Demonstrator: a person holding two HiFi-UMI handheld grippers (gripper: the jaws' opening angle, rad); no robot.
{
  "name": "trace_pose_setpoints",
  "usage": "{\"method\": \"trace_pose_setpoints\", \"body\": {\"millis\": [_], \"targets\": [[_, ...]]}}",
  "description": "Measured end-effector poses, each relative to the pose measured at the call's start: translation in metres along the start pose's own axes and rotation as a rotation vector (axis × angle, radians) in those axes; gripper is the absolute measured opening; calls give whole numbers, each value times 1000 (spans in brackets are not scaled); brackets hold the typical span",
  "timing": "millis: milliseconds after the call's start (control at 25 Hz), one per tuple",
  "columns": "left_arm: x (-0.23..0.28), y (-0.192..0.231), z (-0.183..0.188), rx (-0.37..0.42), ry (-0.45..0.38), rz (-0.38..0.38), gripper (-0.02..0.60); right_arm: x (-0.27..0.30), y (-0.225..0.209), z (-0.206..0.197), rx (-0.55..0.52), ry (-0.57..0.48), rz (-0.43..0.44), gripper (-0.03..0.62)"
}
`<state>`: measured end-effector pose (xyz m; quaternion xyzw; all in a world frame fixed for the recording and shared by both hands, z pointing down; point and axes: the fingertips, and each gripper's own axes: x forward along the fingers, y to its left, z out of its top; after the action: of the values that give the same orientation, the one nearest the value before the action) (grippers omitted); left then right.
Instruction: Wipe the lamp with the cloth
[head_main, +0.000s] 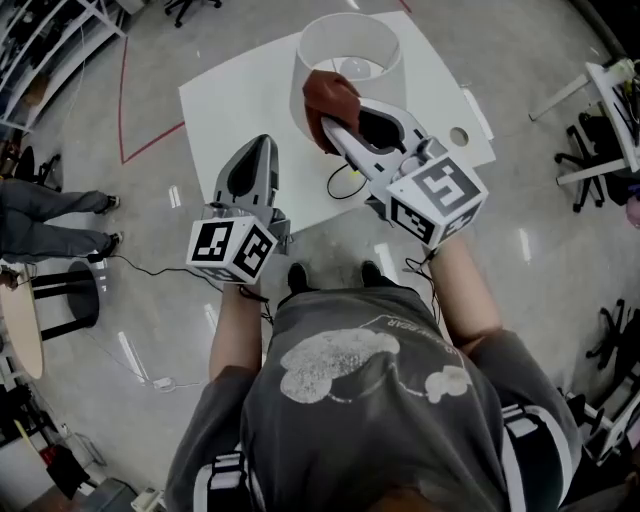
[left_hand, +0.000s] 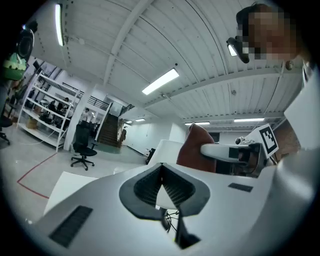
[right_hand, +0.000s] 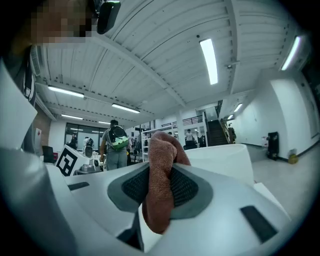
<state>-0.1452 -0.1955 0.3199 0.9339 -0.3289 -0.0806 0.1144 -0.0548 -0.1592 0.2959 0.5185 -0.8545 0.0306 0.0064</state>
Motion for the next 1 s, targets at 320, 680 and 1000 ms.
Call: {"method": "trace_pose_setpoints", "body": {"millis": [320,680,1000], "targets": [[5,27,-26,-47,114,-189,8,25,2,-35,116,42,-220,97],[-4,45,-42,-73,176,-334,8,35,5,-99,177,134,-399,97],[-5,49,-54,-93,211,-331,8,27,11,-128,216,194,-419,97]]}}
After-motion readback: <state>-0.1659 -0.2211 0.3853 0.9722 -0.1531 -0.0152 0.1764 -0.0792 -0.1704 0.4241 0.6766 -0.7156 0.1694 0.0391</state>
